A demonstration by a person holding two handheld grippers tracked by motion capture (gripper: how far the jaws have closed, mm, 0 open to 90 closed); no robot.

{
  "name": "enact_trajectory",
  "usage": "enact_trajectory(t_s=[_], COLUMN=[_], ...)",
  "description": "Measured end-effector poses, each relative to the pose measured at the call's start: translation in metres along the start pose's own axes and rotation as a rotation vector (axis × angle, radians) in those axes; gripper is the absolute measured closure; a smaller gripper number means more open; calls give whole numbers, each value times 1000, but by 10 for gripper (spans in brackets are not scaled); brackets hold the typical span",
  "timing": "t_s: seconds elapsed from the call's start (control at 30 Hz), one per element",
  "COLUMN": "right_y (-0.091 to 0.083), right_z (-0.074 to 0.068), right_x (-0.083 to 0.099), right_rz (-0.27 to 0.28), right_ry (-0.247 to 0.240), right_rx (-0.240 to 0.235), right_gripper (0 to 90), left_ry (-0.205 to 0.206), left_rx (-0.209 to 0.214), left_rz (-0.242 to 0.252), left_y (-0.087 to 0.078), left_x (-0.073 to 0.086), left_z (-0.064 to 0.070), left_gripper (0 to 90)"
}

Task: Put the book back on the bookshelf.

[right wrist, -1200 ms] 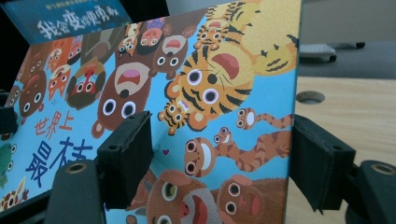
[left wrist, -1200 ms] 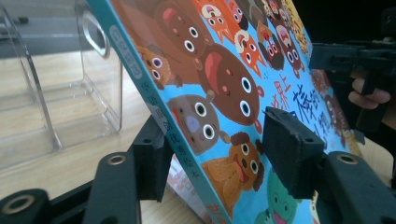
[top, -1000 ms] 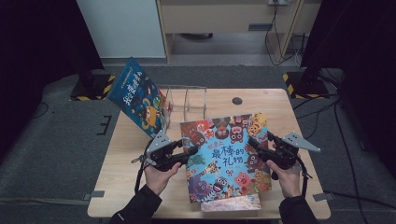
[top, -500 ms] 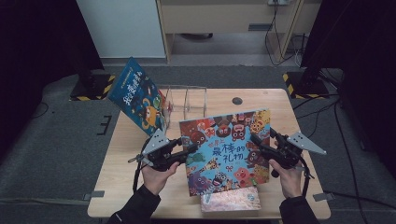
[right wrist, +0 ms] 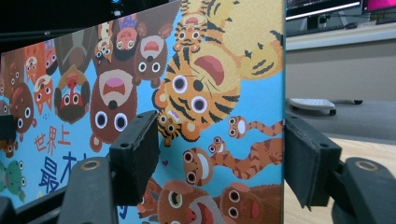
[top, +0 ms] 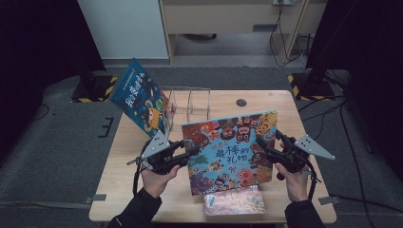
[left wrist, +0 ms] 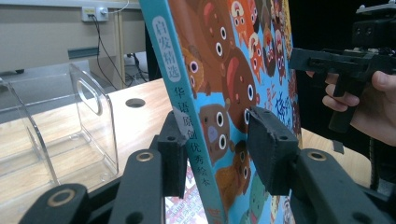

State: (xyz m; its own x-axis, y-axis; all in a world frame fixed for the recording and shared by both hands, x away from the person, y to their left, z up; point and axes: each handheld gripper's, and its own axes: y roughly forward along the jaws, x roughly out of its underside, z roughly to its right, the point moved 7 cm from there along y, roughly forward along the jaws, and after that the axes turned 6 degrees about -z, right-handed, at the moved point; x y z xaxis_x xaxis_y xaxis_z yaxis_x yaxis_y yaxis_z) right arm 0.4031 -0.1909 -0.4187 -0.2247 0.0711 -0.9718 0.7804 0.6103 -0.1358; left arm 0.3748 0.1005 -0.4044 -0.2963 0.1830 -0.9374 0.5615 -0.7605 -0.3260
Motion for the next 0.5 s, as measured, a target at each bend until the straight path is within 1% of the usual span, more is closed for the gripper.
enact_trajectory(t_s=[0.13, 0.23, 0.33, 0.4, 0.43, 0.5], right_y=[0, -1, -3, -4, -3, -2], right_z=[-2, -5, -6, -5, -4, -5], right_x=[-6, -8, -8, -8, -9, -10], right_rz=[23, 35, 42, 40, 41, 43], right_ry=[-17, -40, -46, -40, -36, -42], right_rx=[-1, -6, -9, -12, -13, -13], right_gripper=[339, 341, 341, 340, 340, 339], left_ry=[19, 30, 36, 38, 45, 56], left_rx=[-3, -7, 1, 3, 0, -8], left_rz=[25, 31, 33, 35, 39, 43], left_y=[-5, -7, -8, -8, -8, -9], left_x=[-7, -8, -9, -12, -13, -14], left_z=[1, 2, 4, 4, 4, 4], left_gripper=[611, 618, 623, 628, 630, 630])
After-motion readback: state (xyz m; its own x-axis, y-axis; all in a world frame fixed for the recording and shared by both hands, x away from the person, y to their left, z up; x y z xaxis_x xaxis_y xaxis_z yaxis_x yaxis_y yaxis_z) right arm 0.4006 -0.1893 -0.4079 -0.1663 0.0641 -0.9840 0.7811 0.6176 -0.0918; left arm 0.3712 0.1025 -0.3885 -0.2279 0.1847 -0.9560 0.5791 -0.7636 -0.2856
